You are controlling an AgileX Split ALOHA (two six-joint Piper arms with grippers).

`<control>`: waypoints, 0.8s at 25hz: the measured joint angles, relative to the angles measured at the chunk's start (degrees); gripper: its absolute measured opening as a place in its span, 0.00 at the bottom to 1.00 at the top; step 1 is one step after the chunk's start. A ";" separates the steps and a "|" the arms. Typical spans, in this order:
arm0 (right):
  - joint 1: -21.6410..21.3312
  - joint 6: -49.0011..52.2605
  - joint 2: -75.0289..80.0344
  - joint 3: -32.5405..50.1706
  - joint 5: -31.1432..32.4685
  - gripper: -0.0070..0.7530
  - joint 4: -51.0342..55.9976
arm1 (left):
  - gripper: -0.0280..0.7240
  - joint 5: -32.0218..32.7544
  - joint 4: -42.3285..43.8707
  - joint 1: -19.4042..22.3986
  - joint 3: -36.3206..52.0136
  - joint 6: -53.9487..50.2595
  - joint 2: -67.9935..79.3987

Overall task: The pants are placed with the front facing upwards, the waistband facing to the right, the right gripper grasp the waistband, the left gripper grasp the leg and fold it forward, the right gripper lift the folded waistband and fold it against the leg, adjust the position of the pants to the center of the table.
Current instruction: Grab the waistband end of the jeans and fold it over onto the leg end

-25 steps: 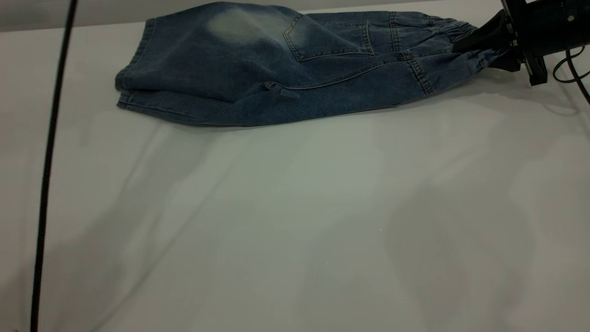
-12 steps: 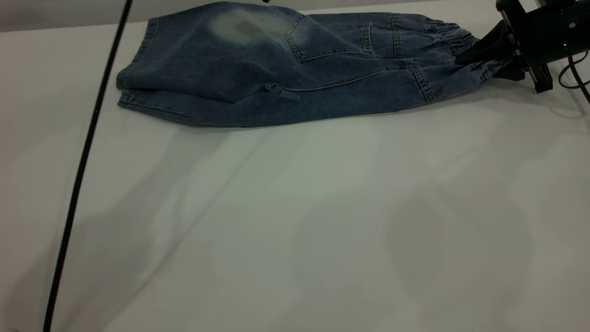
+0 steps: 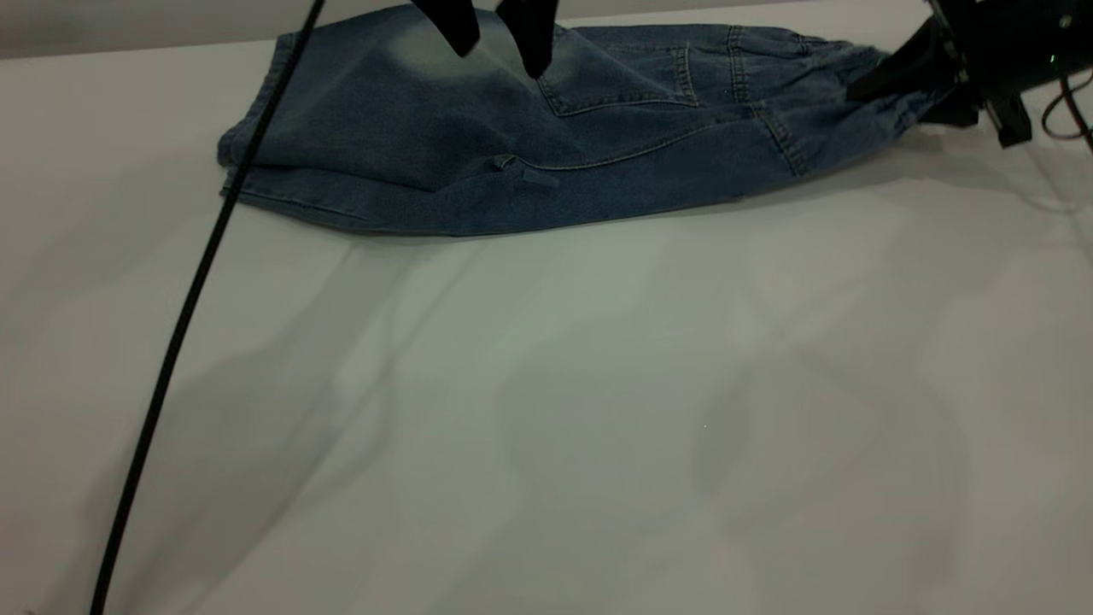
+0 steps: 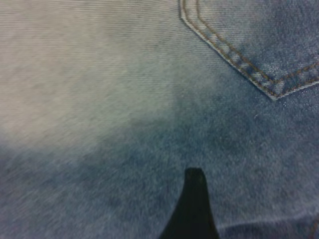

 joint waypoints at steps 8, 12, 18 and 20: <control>0.84 2.24 -2.39 0.00 -0.50 0.15 -2.79 | 0.78 -1.58 0.48 -0.63 0.18 0.05 4.22; 1.37 2.86 -2.97 0.00 -0.45 0.15 -3.93 | 0.78 -1.14 0.48 -0.63 0.22 0.18 5.66; 2.89 2.92 -6.28 0.00 -0.17 0.15 -3.87 | 0.78 -1.10 0.48 -0.63 0.22 1.06 5.74; 3.95 2.92 -7.96 0.00 -0.11 0.15 -3.87 | 0.78 -1.10 0.48 -0.63 0.22 1.06 5.74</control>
